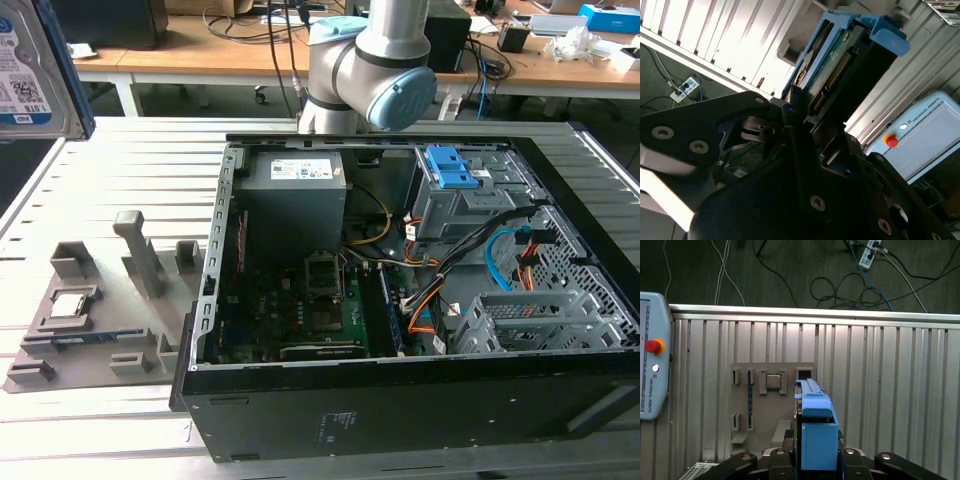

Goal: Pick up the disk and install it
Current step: 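Pick up the disk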

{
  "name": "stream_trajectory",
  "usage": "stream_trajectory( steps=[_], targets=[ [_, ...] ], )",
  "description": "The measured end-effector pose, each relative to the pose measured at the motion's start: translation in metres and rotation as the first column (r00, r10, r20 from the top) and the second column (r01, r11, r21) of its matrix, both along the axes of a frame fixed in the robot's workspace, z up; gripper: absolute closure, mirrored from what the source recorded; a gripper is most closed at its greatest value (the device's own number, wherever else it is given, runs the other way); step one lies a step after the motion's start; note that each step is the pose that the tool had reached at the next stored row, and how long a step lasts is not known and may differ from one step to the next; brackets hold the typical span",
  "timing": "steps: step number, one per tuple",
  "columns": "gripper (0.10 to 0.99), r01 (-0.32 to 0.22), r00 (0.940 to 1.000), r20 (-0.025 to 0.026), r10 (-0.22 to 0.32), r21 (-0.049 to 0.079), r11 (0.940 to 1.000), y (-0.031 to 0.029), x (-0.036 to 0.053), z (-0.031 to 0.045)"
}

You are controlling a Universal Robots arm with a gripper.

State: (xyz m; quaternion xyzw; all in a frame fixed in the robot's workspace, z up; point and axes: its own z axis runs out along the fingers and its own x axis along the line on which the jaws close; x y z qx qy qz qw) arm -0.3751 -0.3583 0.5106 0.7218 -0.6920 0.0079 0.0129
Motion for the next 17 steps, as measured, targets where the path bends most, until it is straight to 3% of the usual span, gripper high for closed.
stream_trajectory(
  steps=[2,11,17],
  targets=[
    [0.722,0.000,1.0000,0.0000,0.000,0.000,1.0000,0.0000,0.0000,0.0056],
    [0.722,0.000,1.0000,0.0001,0.000,0.006,1.0000,-0.0002,0.0001,0.0057],
    [0.722,0.000,1.0000,0.0001,0.000,0.006,1.0000,-0.0002,0.0118,0.0056]
  ],
)
